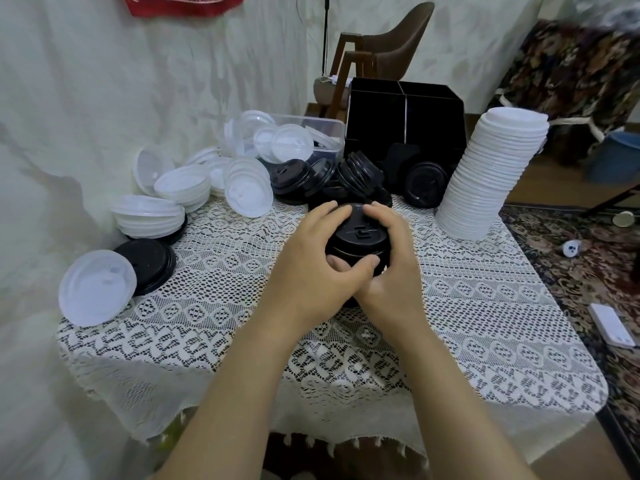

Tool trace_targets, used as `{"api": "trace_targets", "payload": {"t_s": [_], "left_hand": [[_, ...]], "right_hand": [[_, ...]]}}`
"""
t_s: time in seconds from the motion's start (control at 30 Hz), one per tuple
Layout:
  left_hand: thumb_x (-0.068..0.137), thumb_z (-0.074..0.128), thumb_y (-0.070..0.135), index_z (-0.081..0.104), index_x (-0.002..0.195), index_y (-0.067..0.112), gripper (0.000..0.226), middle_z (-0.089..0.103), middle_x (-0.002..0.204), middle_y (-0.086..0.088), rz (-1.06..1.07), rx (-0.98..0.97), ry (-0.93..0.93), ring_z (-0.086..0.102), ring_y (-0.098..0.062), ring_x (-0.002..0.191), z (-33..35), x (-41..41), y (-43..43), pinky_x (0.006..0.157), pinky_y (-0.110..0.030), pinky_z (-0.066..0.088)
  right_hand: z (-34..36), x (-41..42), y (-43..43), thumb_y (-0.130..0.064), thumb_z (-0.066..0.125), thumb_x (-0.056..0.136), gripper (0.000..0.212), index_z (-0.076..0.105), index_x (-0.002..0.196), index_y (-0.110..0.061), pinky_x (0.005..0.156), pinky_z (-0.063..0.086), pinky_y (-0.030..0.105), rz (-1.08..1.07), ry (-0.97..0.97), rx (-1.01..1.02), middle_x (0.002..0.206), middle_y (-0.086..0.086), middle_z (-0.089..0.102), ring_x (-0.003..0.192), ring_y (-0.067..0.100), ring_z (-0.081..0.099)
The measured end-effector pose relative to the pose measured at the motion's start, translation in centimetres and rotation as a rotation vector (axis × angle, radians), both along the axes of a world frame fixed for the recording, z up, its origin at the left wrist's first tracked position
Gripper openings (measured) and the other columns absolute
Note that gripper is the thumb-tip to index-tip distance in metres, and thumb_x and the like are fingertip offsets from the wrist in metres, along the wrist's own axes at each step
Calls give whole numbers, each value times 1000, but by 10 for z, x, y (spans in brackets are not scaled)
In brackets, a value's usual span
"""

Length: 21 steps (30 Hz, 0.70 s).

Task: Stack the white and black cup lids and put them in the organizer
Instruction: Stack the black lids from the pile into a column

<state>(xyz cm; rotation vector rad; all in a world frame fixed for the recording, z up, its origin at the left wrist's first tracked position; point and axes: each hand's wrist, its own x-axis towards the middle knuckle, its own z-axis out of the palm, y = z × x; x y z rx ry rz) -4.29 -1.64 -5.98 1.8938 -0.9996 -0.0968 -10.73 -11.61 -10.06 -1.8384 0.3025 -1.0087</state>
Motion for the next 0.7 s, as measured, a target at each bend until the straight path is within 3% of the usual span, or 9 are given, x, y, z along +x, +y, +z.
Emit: {"api": "trace_targets", "payload": {"t_s": [0.17,0.33,0.47,0.6,0.7], "left_hand": [[83,73,29,47,141,24,63,36,149,12,-21,-74,85,34,0,135,-5,-1,-1,110,-31,39],[87,69,25,50,137,24,54,36,146,15,-31,-112,98,31,10,128,-13,-1,-3,98,2,27],[89,67,23,48,134,30,50,31,149,14,-89,-124,129,28,17,128,-21,0,-3,97,2,27],[84,65,36,46,133,36,52,32,146,17,-106,-117,176,32,19,124,-21,1,-2,94,2,29],[79,62,42,45,132,37,55,39,139,19,-103,-97,193,40,11,122,-19,1,-1,92,-1,33]], "right_hand": [[-1,1,2,-46,77,65,65,46,122,-37,108,42,40,20,-15,47,139,-2,45,132,13,44],[-4,1,3,-45,77,65,63,46,119,-40,107,43,40,21,-32,57,136,-6,45,131,12,45],[-8,-1,1,-41,80,66,64,48,122,-38,102,46,46,45,-27,67,131,-5,49,126,17,49],[-6,-6,-1,-23,82,68,68,45,121,-43,93,51,26,96,20,49,117,-31,50,114,6,56],[-5,-10,-4,-16,80,68,75,39,120,-51,85,50,17,105,96,-1,119,-27,53,108,2,59]]}}
